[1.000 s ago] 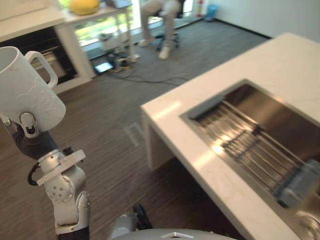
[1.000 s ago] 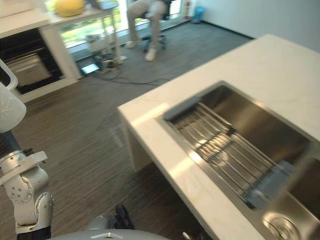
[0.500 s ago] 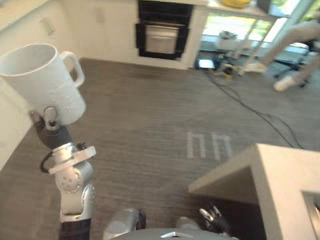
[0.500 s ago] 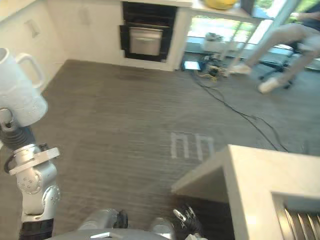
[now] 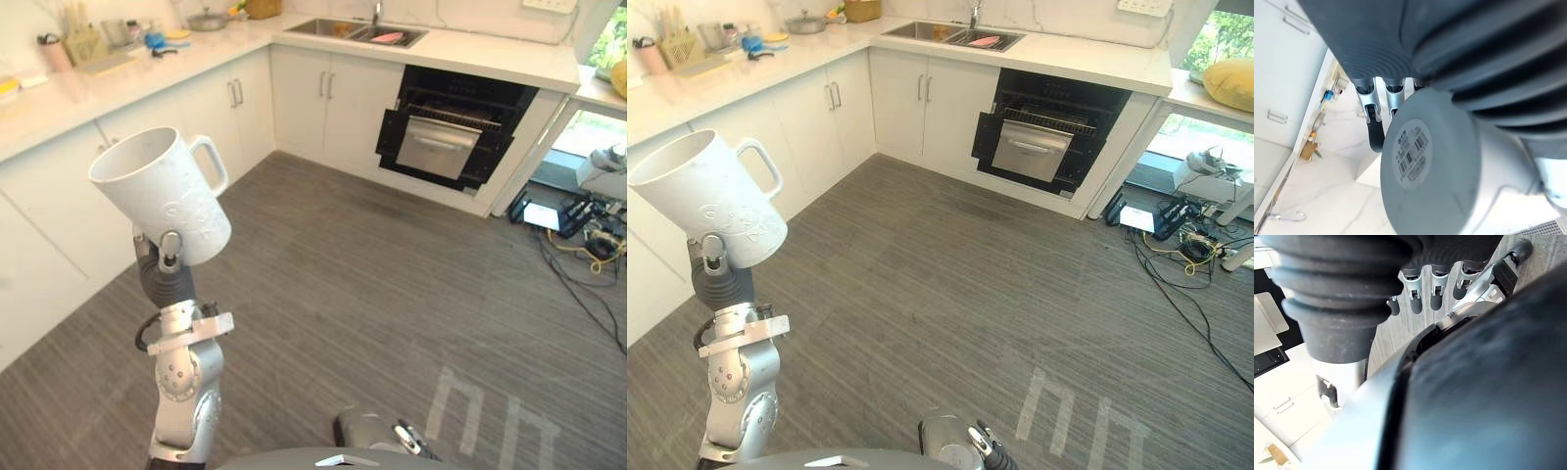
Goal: Walk over to the sink, pick up the cup, carry it to the dishwasher, place the cup inside the dishwasher, then close the dishwasher door
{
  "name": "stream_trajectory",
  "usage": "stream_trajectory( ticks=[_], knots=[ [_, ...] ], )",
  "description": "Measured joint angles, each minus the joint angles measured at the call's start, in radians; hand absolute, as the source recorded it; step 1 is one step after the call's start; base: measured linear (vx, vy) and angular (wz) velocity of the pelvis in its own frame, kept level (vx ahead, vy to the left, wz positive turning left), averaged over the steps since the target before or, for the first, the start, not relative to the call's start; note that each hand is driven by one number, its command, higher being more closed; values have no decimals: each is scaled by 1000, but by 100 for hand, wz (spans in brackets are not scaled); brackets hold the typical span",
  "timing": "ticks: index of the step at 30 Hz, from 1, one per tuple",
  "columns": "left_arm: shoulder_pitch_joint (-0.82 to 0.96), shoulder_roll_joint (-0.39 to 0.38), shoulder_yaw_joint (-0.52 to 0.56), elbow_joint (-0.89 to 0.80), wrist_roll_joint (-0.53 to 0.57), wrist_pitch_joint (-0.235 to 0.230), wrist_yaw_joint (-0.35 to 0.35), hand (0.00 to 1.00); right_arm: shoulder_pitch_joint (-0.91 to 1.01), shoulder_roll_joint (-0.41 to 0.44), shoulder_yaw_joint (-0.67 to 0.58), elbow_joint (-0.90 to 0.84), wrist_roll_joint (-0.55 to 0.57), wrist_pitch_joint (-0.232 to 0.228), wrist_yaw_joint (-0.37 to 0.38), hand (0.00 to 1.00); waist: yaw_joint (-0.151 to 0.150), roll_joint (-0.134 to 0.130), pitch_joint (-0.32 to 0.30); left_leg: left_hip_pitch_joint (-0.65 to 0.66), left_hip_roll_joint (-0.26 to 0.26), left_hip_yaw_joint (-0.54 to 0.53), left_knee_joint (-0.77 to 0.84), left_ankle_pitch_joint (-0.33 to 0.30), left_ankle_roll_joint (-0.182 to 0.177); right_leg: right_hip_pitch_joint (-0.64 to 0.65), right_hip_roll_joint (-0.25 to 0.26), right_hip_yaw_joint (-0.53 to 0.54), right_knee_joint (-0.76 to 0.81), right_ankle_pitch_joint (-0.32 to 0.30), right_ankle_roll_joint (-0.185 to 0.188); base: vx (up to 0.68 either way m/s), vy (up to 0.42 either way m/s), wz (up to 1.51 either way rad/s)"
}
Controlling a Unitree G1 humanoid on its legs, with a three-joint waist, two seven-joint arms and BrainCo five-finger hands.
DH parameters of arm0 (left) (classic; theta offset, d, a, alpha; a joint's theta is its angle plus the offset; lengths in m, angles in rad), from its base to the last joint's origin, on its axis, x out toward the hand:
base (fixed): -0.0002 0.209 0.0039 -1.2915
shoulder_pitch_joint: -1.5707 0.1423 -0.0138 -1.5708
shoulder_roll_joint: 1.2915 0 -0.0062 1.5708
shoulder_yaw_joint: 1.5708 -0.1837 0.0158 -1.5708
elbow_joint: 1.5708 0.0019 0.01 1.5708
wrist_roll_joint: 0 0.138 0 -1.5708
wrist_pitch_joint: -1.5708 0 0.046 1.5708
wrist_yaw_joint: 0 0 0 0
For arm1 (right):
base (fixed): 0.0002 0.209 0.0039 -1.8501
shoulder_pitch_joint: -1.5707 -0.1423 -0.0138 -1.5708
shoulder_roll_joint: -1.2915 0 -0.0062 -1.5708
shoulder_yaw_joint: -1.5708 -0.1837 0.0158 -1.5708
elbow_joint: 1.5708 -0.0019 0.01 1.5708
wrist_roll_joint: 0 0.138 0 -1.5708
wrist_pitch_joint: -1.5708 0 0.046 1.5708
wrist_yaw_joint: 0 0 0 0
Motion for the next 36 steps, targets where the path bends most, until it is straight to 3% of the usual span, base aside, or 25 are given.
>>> stream_trajectory(
  ticks=[1, 2, 3, 4, 6, 10, 11, 13, 14, 15, 18, 19, 20, 21, 22, 23, 24, 25, 26, 29, 30, 32, 33, 34, 36],
  knots=[
    [-1, -9, -15, -13, -6, 0, -6, 100, 5, -2, 0, -13, 2, 2, -3, 0, -5, 6, 2, -51, 12, 8, 107, 51, -23, 18, 1, -22, 0, -12, -11, 244, -201, 73],
    [0, -28, -29, -17, -10, -5, -18, 100, 21, -4, 0, -35, 3, 4, -4, 0, 1, 4, 11, -113, 34, 30, 246, 160, -53, 54, 7, -40, -5, -30, -24, 309, -230, 53],
    [3, -55, -38, -6, -12, -6, -34, 100, 49, -4, 0, -68, 15, 8, -5, 0, 14, 13, 10, -181, 91, 91, 401, 353, -42, 143, 20, -58, -48, -48, -53, 351, -202, 48],
    [4, -64, -36, -3, -12, -6, -35, 100, 54, -3, 1, -73, 21, 9, -5, 0, 15, 15, 10, -201, 114, 116, 448, 369, -36, 181, 22, -69, -71, -51, -65, 443, -217, 58],
    [3, -71, -25, -3, -12, -27, -43, 100, 65, 2, 1, -99, 32, 9, -1, 0, 35, 11, 7, -291, 167, 246, 495, 285, 7, 294, 21, -85, -173, -47, -90, 420, -155, 33],
    [-3, -70, 56, -2, -10, -31, -49, 100, 16, 9, 1, -105, 30, 5, 4, 0, 63, -12, 4, -361, 160, 426, 180, 178, 16, 384, 16, -70, -280, -43, -103, 396, -34, -1],
    [-2, -70, 73, -2, -9, -29, -37, 100, 6, 9, -1, -102, 26, 3, 5, 0, 66, -24, 4, -364, 132, 451, 49, 189, 9, 413, 5, -63, -307, -52, -112, 404, 71, -15],
    [2, -66, 89, -2, -6, -33, 11, 100, -15, 0, -9, -89, -5, -12, 26, 0, 91, -28, 9, -384, 73, 410, -326, 382, -42, 484, -2, -24, -390, -66, -90, 428, 128, -45],
    [6, -63, 92, 4, -4, -36, 23, 100, -24, -4, -8, -80, -9, -12, 29, 0, 97, -28, 8, -390, 72, 399, -336, 434, -41, 501, -2, -7, -400, -76, -85, 432, 178, -66],
    [21, -55, 97, 31, 10, -58, 41, 100, -36, 2, -7, -55, -11, -11, 35, 0, 103, -44, 7, -371, 55, 389, -310, 496, 9, 534, -10, 35, -407, -109, -78, 381, 156, -51],
    [21, -38, 132, 77, 11, -64, 45, 100, -74, 21, 14, -29, -31, -1, 35, 0, 98, -83, 23, -412, 46, 392, -133, 349, 92, 552, -38, 123, -374, -123, -49, 498, 195, -22],
    [22, -30, 131, 77, 11, -64, 45, 100, -79, 23, 14, -13, -32, 10, 34, 0, 98, -97, 22, -409, 36, 396, -126, 330, 96, 550, -46, 125, -358, -123, -48, 586, 249, 4],
    [21, -12, 129, 76, 10, -64, 42, 100, -75, 25, 16, 25, -38, 35, 23, 0, 102, -139, 7, -368, -6, 421, -158, 295, 109, 515, -78, 119, -243, -116, -29, 491, 177, 3],
    [21, -9, 130, 74, 10, -63, 36, 100, -72, 25, 16, 32, -41, 38, 16, 0, 103, -146, 3, -344, -22, 427, -177, 287, 113, 494, -84, 114, -176, -104, 10, 599, 182, 2],
    [19, -6, 131, 70, 10, -63, 31, 100, -73, 26, 17, 43, -46, 38, 12, 0, 101, -150, 3, -316, -34, 432, -195, 279, 115, 469, -88, 109, -98, -88, 83, 484, 123, -9],
    [15, 5, 127, 57, 9, -60, 24, 100, -78, 29, 28, 63, -48, 42, -2, 0, 99, -153, 3, -256, -49, 444, -225, 263, 127, 398, -99, 94, 90, -30, 271, 567, 136, -5],
    [8, 17, 118, 35, 6, -45, 7, 100, -75, 41, 27, 60, -47, 43, -14, 0, 91, -156, -3, -204, -65, 443, -252, 242, 130, 324, -104, 72, 279, 75, 268, 456, 104, -5],
    [7, 21, 116, 28, 6, -41, 3, 100, -75, 44, 27, 58, -47, 43, -17, 0, 89, -157, -4, -195, -71, 443, -257, 238, 129, 301, -109, 62, 322, 83, 270, 442, 75, 4],
    [-10, 30, 88, 10, 7, -27, -13, 100, -79, 46, 26, 47, -45, 46, -29, 0, 79, -175, -17, -127, -91, 442, -318, 232, 135, 182, -122, -5, 534, 90, 263, 418, 37, 8],
    [-25, 41, 28, 14, 8, -10, -29, 100, -79, 53, -6, 19, -29, 44, -30, 0, 57, -158, -17, 2, -90, 419, -440, 246, 120, 38, -143, -134, 592, 43, 218, 409, -3, 17],
    [-45, 44, -2, 37, 6, -6, -38, 100, -77, 66, -38, 13, -26, 34, -32, 0, 52, -154, -14, 69, -80, 404, -494, 250, 104, -29, -164, -187, 531, -13, 128, 412, -51, 24],
    [-89, 35, -25, 72, -3, 0, -40, 100, -67, 84, -75, 2, -20, 23, -42, 0, 40, -126, -1, 117, -33, 375, -509, 234, 70, -47, -157, -243, 343, -52, 44, 399, -122, 43],
    [-133, 31, -51, 94, -10, 7, -41, 100, -44, 91, -101, -25, 1, 21, -41, 0, 36, -102, 7, 146, 25, 362, -497, 210, 28, -53, -150, -269, 90, -29, 14, 382, -155, 50],
    [-147, 32, -57, 103, -10, 8, -41, 100, -38, 92, -107, -23, 1, 20, -42, 0, 33, -96, 11, 155, 49, 362, -481, 197, 8, -52, -148, -264, -12, 1, 8, 392, -191, 44],
    [-151, 37, -66, 108, -10, 14, -42, 100, 2, 101, -104, -26, 34, 8, -35, 0, 26, -87, 16, 183, 119, 372, -383, 123, -71, -32, -146, -228, -257, 159, -2, 481, -291, 32]
  ],
)
